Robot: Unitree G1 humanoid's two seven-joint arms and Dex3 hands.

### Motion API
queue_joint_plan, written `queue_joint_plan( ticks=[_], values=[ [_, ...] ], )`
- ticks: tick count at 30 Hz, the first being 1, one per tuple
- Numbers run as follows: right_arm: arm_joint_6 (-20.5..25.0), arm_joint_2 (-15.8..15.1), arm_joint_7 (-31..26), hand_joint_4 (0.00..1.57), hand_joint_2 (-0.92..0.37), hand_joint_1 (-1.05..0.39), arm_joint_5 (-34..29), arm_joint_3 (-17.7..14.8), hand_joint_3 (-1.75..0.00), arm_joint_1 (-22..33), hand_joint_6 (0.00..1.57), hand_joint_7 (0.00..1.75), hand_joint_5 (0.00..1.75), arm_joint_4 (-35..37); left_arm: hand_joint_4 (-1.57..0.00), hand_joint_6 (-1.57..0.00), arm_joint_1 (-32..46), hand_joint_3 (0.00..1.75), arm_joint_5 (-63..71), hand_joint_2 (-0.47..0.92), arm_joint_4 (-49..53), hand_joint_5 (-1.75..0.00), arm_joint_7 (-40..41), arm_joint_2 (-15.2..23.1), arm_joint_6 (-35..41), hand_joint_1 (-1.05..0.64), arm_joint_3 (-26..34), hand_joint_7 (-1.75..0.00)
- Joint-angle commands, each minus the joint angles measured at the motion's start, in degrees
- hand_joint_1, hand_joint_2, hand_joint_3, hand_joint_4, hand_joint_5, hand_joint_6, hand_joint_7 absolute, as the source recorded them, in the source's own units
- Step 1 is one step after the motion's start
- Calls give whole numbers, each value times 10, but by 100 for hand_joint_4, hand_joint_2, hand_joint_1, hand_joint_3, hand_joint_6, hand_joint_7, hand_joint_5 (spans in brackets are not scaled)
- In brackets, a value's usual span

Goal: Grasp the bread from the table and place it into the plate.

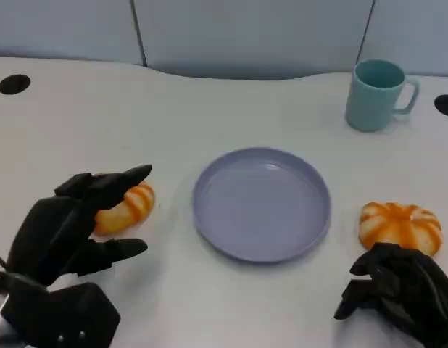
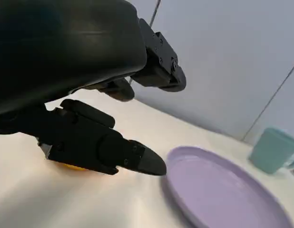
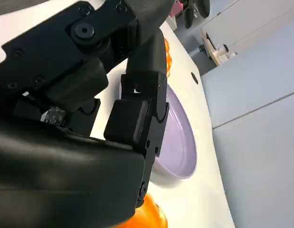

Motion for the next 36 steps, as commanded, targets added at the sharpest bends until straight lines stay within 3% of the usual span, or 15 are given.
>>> queue_joint_plan(
  ticks=[1, 10, 16, 26, 36],
  values=[
    [-2, -8, 4, 141, -68, -94, 4, -4, -1, -3, 141, 52, 69, -3, -6, -26, -19, 1, 55, 92, -37, -27, 18, 35, 65, -64, -22, 0],
    [2, -5, 8, 142, -67, -96, 7, -4, 0, -5, 143, 45, 66, 0, 0, -15, -89, 10, 161, 92, -38, -16, -36, 87, 221, -72, -100, 0],
    [0, -4, 7, 143, -67, -97, 4, -2, 0, -2, 144, 44, 65, -3, 0, -13, -154, 4, 176, 92, 23, -9, -77, 97, 267, -69, -158, -1],
    [1, -4, 7, 142, -68, -94, 4, 0, 0, 6, 144, 44, 66, -13, 0, -9, -276, 0, 166, 91, 212, 0, -99, 62, 301, -63, -243, 0],
    [13, -2, 3, 142, -67, -97, 9, -2, 0, 13, 143, 45, 67, -26, 0, -9, -360, 0, 151, 89, 388, 0, -68, 15, 291, -63, -293, 0]
  ],
)
